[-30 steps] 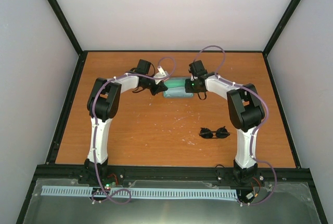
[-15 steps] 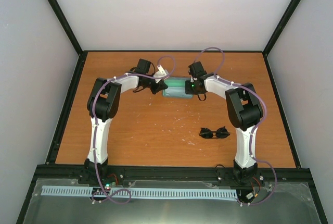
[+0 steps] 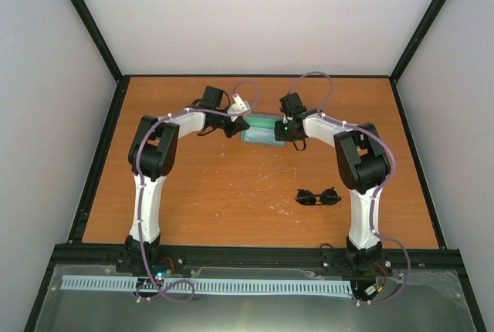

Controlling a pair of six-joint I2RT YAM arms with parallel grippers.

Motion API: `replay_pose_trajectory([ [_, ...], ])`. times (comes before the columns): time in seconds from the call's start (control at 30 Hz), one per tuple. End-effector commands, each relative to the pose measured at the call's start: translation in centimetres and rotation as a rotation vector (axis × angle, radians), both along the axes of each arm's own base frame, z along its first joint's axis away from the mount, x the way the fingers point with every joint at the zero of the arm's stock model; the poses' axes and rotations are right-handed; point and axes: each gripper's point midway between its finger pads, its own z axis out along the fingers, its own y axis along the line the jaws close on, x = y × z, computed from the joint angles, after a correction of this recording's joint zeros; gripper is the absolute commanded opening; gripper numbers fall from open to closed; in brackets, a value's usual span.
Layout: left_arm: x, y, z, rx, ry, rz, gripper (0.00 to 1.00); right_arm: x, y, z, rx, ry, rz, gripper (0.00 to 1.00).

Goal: Organize the sunglasses
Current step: Place the glasses cleaning cloth in the sunglasses case, then pick up the sunglasses from the center of the board.

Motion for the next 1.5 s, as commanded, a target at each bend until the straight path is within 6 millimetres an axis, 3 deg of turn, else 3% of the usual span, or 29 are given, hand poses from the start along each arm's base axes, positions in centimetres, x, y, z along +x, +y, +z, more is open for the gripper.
replay_pose_trajectory([
  [0.0,0.5,-0.3,3.1,-0.046,-0.058,0.000,0.04,-0.3,-0.2,-0.9,-0.001,0.014,-0.007,0.03],
  [0.17,-0.1,-0.2,2.1,-0.034,-0.036,-0.004,0.15,-0.3,-0.2,-1.0,0.000,0.018,-0.009,0.04],
  [0.33,-0.6,0.1,1.6,-0.019,-0.027,-0.008,0.26,-0.1,-0.2,-0.6,0.002,0.009,-0.014,0.18],
  [0.7,-0.5,0.0,2.9,-0.035,-0.045,-0.002,0.35,0.6,-0.5,2.4,0.005,-0.057,-0.047,0.34],
  [1.1,-2.7,0.4,4.3,-0.057,-0.048,-0.013,0.36,-0.3,-2.0,6.3,-0.005,-0.108,-0.109,0.42],
  [1.2,-3.2,0.4,5.0,-0.058,-0.050,-0.032,0.35,-2.1,-3.9,7.5,-0.049,-0.095,-0.163,0.41],
  [1.27,-3.5,0.5,5.7,-0.058,-0.054,-0.046,0.34,-4.3,-5.8,7.9,-0.080,-0.051,-0.224,0.34],
  [1.33,-3.7,0.4,6.2,-0.054,-0.074,-0.064,0.34,-7.1,-7.8,8.1,-0.091,0.002,-0.284,0.24],
  [1.47,-3.9,0.4,6.5,-0.023,-0.120,-0.095,0.33,-14.3,-11.5,7.3,-0.033,0.181,-0.431,0.26],
])
